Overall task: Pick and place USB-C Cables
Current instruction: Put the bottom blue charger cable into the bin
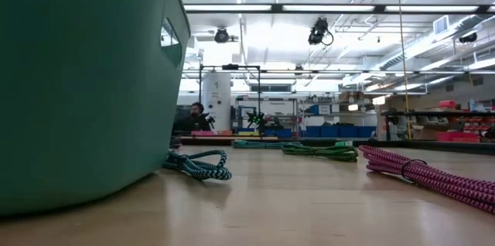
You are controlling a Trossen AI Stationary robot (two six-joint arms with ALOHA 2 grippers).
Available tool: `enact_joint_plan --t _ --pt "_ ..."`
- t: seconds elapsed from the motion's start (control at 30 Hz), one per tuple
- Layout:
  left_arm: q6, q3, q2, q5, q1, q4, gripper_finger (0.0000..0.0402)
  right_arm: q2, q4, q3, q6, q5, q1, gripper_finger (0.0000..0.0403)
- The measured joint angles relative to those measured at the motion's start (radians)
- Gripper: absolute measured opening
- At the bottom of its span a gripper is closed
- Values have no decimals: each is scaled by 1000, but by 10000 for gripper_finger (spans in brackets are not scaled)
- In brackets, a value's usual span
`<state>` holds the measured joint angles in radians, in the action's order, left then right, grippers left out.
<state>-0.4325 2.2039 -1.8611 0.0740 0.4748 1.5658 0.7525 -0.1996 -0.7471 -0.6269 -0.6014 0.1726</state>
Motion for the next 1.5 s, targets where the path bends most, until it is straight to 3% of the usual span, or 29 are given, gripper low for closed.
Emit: enact_joint_plan --t 0.27,0.47,0.77,1.07,1.5 --pt "-345 -224 -3 -35 81 7 16 0 9 0 1 -1 0 189" --pt "-476 -453 -3 -234 119 -23 16 0 8 0 1 -2 0 189" --pt "-504 -646 -3 -281 131 -428 16 0 9 0 1 -4 -1 189" --pt "-530 -771 -2 -331 129 -477 16 0 10 0 7 -4 -1 189" --pt "-553 -935 -2 -367 135 -750 16 0 16 0 10 -3 -1 189"
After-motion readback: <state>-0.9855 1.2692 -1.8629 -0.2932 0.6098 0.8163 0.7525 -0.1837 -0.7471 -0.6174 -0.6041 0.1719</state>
